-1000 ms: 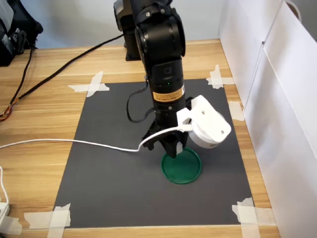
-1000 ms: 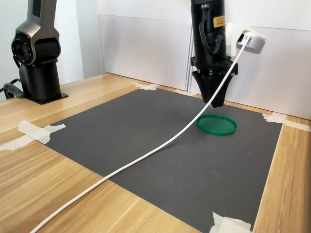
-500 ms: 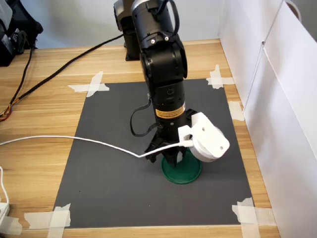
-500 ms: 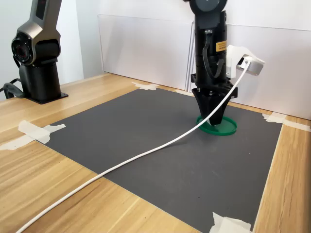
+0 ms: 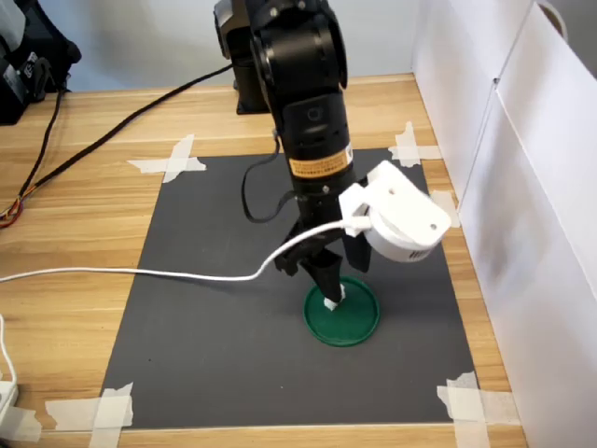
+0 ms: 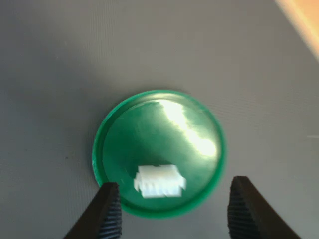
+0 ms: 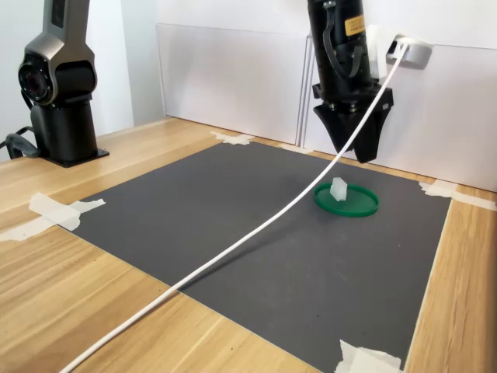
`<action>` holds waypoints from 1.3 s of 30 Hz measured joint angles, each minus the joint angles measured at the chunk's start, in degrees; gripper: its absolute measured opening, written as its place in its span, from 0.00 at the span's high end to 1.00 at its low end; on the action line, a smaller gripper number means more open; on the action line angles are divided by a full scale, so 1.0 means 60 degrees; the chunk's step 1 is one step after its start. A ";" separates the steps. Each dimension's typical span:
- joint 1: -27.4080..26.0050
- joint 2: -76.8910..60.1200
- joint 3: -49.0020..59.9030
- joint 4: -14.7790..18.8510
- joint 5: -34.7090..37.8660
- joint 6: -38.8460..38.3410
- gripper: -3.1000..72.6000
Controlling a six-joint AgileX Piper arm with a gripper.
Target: Grasp a white terminal and put it in the green lid.
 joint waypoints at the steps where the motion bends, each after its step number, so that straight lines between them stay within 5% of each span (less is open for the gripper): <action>1: -0.0054 -0.0294 0.0000 0.0083 0.0000 0.0098 0.27; 6: -0.0721 -0.1908 0.0009 0.0956 -0.0259 0.0548 0.50; 11: -0.1414 -0.3744 0.0188 0.1274 -0.0497 0.0743 0.88; 13: -0.1693 -0.4575 0.0615 0.1314 -0.0660 0.0969 0.95; 26: -0.2281 -1.1016 0.6611 0.1045 -0.2821 0.5480 0.99; 33: -0.2281 -1.3545 0.9476 0.0041 -0.3961 0.5931 0.99; 39: -0.2281 -1.5315 1.1378 0.0040 -0.4299 0.6061 0.99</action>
